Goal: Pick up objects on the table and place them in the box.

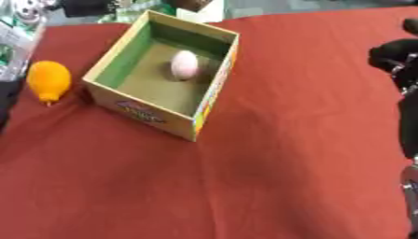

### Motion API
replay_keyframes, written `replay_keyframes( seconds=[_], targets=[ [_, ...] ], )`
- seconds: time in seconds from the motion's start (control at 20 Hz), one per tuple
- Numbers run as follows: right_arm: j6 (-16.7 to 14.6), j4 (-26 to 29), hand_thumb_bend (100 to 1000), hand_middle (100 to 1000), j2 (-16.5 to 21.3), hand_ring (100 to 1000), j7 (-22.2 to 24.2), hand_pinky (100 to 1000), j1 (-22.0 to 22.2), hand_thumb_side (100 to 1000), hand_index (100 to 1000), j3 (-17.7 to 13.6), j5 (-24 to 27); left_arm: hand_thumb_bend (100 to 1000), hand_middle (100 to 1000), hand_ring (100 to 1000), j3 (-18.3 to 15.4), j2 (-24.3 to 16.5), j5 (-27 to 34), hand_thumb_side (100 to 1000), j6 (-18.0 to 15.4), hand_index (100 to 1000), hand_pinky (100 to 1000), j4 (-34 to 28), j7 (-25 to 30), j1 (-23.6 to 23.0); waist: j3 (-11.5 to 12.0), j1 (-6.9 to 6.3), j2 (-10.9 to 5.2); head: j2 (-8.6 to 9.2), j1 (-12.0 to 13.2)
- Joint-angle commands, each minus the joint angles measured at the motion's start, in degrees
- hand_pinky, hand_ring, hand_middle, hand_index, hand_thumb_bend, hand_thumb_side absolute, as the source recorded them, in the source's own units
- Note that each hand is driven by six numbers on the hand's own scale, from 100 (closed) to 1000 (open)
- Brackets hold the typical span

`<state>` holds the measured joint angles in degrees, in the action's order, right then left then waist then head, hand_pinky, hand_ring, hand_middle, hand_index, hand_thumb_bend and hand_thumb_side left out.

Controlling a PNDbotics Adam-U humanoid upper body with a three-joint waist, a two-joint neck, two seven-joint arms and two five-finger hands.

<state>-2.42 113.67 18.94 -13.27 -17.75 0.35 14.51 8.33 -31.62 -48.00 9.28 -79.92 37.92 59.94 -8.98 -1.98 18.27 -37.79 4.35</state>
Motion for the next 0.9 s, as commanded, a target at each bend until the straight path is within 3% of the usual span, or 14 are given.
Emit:
replay_keyframes(
  seconds=[0.05,0.2,0.4,0.9],
  targets=[
    [0.0,0.9,100,553,1.6,672,-0.3,736,-0.3,951,792,-0.5,-0.4,166,907,924,-2.0,-4.7,0.3,890,0.2,996,804,1.6,3.0,0.6,0.2,0.07,-1.49,-0.34,-0.4],
    [0.0,0.9,100,553,1.7,672,-0.3,736,-0.2,951,792,-0.5,-0.5,111,913,929,-3.0,-6.3,0.1,807,0.5,1000,808,5.2,4.4,0.2,0.4,0.11,-1.48,-0.32,-0.6],
    [0.0,0.9,100,552,1.6,672,-0.3,736,-0.1,952,792,-0.5,-0.6,117,921,937,-4.1,-7.1,0.1,699,0.9,1000,815,9.1,5.0,-0.3,0.5,0.25,-1.42,-0.23,-0.9],
    [0.1,0.9,100,552,1.4,672,-0.5,736,0.0,952,792,-0.7,-0.8,323,923,948,-5.1,-7.9,-1.3,789,0.3,985,835,15.9,6.2,-1.9,0.5,0.43,-1.17,-0.07,-1.5]
  ],
)
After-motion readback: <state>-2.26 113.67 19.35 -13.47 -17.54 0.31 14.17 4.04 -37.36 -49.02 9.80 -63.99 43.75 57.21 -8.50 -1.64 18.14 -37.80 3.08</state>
